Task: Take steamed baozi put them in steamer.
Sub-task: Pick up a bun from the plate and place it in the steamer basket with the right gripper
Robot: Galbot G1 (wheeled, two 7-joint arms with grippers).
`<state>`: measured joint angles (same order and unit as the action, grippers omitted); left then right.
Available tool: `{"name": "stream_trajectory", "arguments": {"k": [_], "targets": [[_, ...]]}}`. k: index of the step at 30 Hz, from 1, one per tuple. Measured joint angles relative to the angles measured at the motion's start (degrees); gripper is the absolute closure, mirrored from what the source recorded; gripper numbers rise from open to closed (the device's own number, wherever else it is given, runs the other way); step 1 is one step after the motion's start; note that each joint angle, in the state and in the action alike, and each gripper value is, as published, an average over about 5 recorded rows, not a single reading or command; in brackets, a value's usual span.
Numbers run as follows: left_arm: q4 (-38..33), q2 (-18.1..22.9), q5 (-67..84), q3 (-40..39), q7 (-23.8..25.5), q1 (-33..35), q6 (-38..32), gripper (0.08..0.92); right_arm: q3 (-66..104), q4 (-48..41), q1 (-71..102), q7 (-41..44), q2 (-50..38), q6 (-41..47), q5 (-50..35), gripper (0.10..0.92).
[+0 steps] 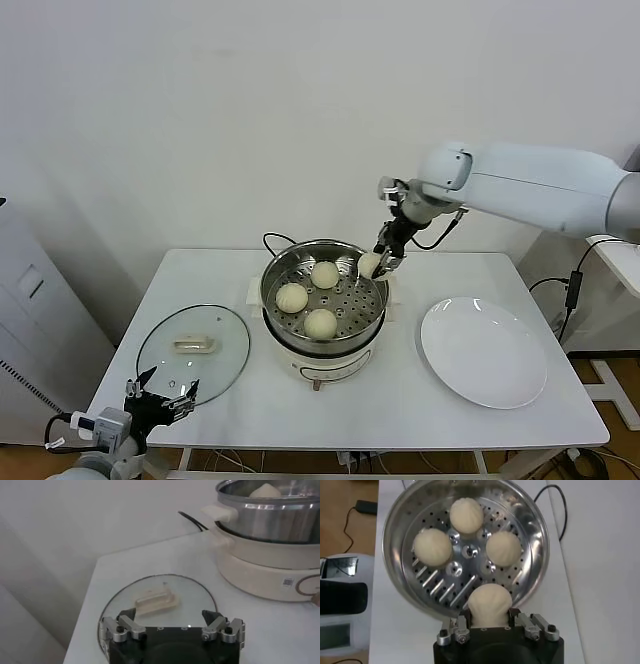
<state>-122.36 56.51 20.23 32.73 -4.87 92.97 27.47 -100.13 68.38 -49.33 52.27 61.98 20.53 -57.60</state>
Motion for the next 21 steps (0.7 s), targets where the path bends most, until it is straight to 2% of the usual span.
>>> {"name": "stream_trajectory", "arguments": {"k": [21], "targets": [[0.22, 0.03, -0.39, 0.08, -0.05, -0.04, 0.03, 0.177, 1.26, -0.64, 7.68, -6.20, 4.49, 3.11, 0.75, 0.575]]}}
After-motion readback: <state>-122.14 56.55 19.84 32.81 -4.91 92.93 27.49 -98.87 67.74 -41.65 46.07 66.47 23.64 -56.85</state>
